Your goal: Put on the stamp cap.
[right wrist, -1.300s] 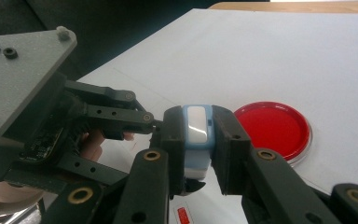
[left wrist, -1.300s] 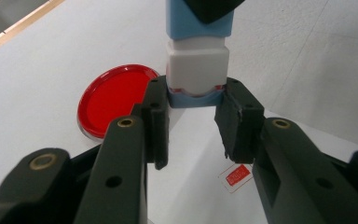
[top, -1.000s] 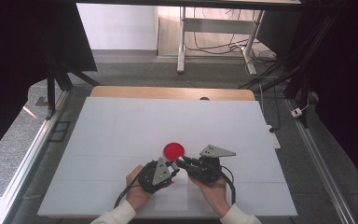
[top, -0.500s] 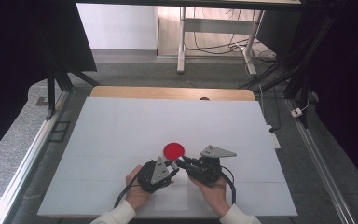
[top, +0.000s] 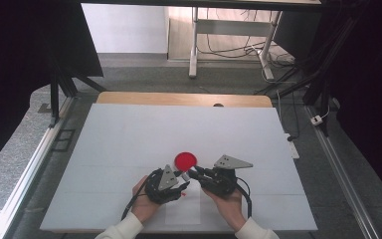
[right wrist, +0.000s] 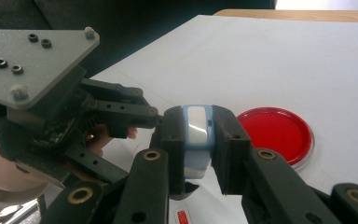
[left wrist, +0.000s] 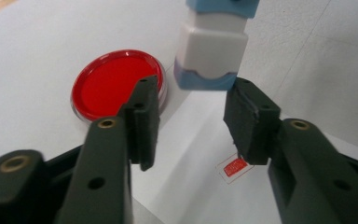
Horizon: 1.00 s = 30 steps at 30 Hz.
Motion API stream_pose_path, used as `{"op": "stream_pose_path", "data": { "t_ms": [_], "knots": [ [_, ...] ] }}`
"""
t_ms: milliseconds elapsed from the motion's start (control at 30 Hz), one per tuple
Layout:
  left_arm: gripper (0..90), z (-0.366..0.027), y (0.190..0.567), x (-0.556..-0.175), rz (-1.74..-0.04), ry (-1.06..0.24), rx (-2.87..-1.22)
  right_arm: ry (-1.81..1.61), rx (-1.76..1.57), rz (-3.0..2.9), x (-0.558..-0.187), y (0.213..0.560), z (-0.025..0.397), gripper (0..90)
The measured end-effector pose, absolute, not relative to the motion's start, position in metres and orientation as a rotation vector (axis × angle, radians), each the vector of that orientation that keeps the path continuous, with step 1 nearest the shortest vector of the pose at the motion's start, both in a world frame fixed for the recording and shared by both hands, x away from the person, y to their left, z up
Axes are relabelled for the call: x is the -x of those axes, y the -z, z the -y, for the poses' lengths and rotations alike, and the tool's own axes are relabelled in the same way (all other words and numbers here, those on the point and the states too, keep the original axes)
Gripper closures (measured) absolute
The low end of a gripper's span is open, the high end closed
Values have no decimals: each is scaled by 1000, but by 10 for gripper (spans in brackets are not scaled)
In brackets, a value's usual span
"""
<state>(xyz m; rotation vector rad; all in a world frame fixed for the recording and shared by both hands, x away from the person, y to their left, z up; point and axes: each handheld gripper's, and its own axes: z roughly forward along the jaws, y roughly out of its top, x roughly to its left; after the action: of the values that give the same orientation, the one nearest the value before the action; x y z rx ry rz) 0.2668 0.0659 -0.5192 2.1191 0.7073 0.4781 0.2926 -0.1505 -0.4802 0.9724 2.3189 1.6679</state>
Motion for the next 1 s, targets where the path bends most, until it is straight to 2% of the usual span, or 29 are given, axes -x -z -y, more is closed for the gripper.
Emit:
{"op": "stream_pose_path", "data": {
  "t_ms": [300,667,1000],
  "knots": [
    [407,-79,515,-262,-740,-483,-2098,-1651,-931,-2304,-295,478,154,751],
    [400,-113,508,-249,-743,-454,-2073,-1614,-861,-2293,-295,475,157,751],
    [399,-152,516,-236,-830,-461,-2076,-1550,-792,-2277,-297,470,162,751]
  ]
}}
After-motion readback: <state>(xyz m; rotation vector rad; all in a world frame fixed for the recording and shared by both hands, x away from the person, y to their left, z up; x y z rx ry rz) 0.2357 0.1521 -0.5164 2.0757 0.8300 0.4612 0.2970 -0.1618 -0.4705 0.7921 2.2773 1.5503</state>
